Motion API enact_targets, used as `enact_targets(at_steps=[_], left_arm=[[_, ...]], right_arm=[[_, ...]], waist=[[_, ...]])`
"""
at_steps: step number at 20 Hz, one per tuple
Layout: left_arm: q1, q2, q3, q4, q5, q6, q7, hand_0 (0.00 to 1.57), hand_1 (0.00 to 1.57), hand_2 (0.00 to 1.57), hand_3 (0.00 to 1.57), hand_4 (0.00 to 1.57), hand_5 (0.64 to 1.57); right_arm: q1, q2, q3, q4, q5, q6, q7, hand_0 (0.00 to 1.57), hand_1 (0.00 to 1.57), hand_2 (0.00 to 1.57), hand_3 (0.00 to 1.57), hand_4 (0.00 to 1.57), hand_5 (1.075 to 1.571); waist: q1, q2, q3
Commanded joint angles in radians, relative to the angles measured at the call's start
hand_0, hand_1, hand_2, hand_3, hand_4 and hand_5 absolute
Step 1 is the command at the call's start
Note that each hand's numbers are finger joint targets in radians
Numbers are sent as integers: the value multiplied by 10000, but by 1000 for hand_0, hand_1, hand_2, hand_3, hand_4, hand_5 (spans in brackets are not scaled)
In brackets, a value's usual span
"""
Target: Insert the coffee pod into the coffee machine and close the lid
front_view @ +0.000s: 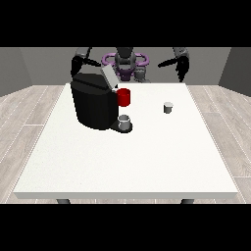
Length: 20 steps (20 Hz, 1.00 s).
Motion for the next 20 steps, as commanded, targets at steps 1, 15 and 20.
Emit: enact_targets(at_steps=[1, 15, 20], left_arm=[[-837, 581, 28, 804, -636, -160, 643, 0, 0, 0, 0, 0, 1571], [-3111, 1587, 122, 4846, -2273, -527, -574, 0, 0, 0, 0, 0, 1571], [-3808, 1697, 66, 5591, -3052, 180, -1424, 0, 0, 291, 0, 0, 1571]], right_arm=[[-48, 536, 777, -444, 934, -738, 432, 0, 0, 0, 0, 0, 1571], [-1043, 744, 1289, -542, 1408, -764, 575, 0, 0, 0, 0, 0, 1571], [-1800, 998, 1058, -199, 851, -996, 965, 0, 0, 0, 0, 0, 1571]], waist=[[-598, 74, 1], [-1276, 1887, -1], [-987, 2600, -3]])
